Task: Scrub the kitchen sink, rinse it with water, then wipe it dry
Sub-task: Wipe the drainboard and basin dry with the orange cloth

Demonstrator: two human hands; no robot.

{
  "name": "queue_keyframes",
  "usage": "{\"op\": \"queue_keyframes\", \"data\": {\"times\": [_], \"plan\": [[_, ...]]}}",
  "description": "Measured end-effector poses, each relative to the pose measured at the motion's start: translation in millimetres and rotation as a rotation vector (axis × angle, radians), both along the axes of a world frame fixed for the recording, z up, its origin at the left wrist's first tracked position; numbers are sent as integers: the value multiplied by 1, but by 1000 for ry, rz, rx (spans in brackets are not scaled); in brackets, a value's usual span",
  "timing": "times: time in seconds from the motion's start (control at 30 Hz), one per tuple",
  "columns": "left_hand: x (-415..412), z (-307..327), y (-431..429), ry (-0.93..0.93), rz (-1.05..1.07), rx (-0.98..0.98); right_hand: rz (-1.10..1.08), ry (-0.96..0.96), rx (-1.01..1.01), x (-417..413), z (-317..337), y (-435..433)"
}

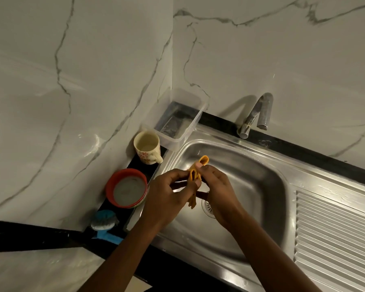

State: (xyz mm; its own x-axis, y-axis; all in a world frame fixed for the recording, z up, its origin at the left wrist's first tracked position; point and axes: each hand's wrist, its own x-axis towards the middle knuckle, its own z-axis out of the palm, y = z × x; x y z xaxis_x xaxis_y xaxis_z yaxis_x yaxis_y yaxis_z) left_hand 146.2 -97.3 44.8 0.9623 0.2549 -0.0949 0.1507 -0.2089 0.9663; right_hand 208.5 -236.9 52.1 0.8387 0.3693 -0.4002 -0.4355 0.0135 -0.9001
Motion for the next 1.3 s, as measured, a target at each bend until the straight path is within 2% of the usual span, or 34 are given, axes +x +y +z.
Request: {"op": "queue_keyframes", "data": {"times": [0.13, 0.23, 0.3, 0.4, 0.5, 0.57, 0.8, 1.0, 1.3], "plan": [[2, 2, -1, 2, 13, -12, -50, -25, -29, 6, -4, 0], [3, 2, 0, -1, 145, -52, -125, -4, -5, 14, -4, -4], [2, 4, 2, 5, 259, -140, -188, 69, 101, 23, -3, -11], [-1, 13, 4, -3, 366, -354, -253, 189, 398, 32, 3, -24], [-1, 23, 2, -16, 368, -533, -306, 259, 620, 31, -3, -30], [0, 26, -2, -14, 363, -587, -322, 257, 658, 25, -10, -23], [-2, 27, -12, -7, 388, -670, -196, 241, 678, 26, -18, 7], [0, 13, 10, -6, 401, -539, -69, 124, 536, 72, 2, 24], [7, -9, 25, 48, 272, -387, -76, 60, 313, 173, 33, 82]]}}
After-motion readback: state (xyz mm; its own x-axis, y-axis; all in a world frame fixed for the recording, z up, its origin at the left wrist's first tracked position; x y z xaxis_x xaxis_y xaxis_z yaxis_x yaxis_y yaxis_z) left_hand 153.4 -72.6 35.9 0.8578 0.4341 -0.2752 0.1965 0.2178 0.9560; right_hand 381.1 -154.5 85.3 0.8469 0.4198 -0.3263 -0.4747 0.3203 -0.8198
